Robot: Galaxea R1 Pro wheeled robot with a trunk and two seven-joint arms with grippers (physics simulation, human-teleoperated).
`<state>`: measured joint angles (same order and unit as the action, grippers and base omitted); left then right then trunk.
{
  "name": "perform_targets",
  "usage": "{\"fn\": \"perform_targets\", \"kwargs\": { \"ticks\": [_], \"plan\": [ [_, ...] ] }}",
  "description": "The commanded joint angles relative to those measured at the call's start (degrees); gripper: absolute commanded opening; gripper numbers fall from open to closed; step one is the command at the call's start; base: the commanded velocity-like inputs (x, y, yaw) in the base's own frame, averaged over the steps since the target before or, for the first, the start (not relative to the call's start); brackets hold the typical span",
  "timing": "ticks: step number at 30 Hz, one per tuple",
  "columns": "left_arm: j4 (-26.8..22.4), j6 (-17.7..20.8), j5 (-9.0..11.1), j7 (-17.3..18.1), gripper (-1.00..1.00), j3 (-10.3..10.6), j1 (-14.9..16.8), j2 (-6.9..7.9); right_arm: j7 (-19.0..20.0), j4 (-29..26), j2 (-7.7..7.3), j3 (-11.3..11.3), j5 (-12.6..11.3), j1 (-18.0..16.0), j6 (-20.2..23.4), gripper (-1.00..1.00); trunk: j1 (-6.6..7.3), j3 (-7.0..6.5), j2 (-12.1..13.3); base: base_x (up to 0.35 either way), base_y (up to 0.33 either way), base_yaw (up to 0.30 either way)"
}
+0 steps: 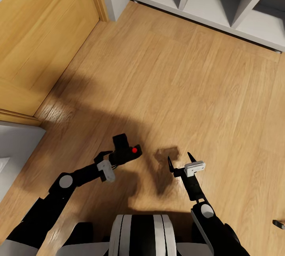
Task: Attach the digital camera to the camera tripod in the bedroom.
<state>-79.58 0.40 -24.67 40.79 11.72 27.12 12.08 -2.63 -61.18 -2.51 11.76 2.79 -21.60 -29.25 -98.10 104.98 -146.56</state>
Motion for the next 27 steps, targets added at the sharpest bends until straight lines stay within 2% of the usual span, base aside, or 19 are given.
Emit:
{"fn": "perform_targets", "kwargs": {
  "ticks": [1, 7, 8, 12, 13, 14, 15, 17, 20, 27],
  "plan": [
    [-0.6, 1.7, -0.3, 0.1, -1.00, 0.0, 0.0, -0.11, -0.3, 0.0, -0.04, 0.1, 0.3, 0.0, -0.1, 1.00, 0.01, 0.02, 0.0, 0.000, 0.000, 0.000],
    [-3.6, 7.4, -0.1, 0.1, -1.00, 0.0, 0.0, -0.65, -0.3, 0.0, -0.04, 0.1, 0.3, 0.0, -0.1, 1.00, 0.01, 0.02, 0.0, 0.000, 0.000, 0.000],
    [-5.7, 9.6, -0.1, 0.1, -1.00, -0.3, 0.0, -1.81, -0.3, 0.0, -0.04, 0.1, 0.3, 0.0, -0.1, 1.00, 0.01, 0.02, 0.0, 0.000, 0.000, 0.000],
    [-7.0, 11.1, -0.1, 0.0, -1.00, -1.4, 0.0, -3.77, -0.3, 0.0, -0.04, 0.1, 0.3, 0.0, -0.1, 1.00, 0.01, 0.02, 0.0, 0.000, 0.000, 0.000],
    [-7.5, 12.6, -0.1, 0.0, -1.00, -3.0, 0.0, -5.70, -0.3, 0.0, -0.04, 0.1, 0.3, 0.0, -0.1, 1.00, 0.01, 0.02, 0.0, 0.000, 0.000, 0.000],
    [-7.6, 13.8, -0.1, 0.0, -1.00, -3.9, 0.0, -6.96, -0.3, 0.0, -0.04, 0.1, 0.3, 0.0, -0.1, 1.00, 0.01, 0.02, 0.0, 0.000, 0.000, 0.000],
    [-7.6, 13.8, -0.1, 0.0, -1.00, -3.9, 0.0, -6.96, -0.3, 0.0, -0.04, 0.1, 0.3, 0.0, -0.1, 1.00, 0.01, 0.02, 0.0, 0.000, 0.000, 0.000],
    [-8.8, 17.1, -0.1, 0.0, -1.00, -5.5, 0.0, -10.04, -0.3, 0.0, -0.04, 0.1, 0.3, 0.0, -0.1, 1.00, 0.01, 0.02, 0.0, 0.000, 0.000, 0.000],
    [-10.5, 21.8, -0.1, 0.1, -1.00, -6.9, 0.0, -12.99, -0.3, 0.0, -0.04, 0.1, 0.2, 0.0, -0.1, 1.00, 0.01, 0.02, 0.0, 0.000, 0.000, 0.000],
    [-13.0, 25.0, -0.1, 0.4, -1.00, -7.4, 0.0, -14.19, -0.3, 0.0, -0.04, 0.1, 0.2, 0.0, -0.1, 1.00, 0.01, 0.02, 0.0, 0.000, 0.000, 0.000]
  ]
}}
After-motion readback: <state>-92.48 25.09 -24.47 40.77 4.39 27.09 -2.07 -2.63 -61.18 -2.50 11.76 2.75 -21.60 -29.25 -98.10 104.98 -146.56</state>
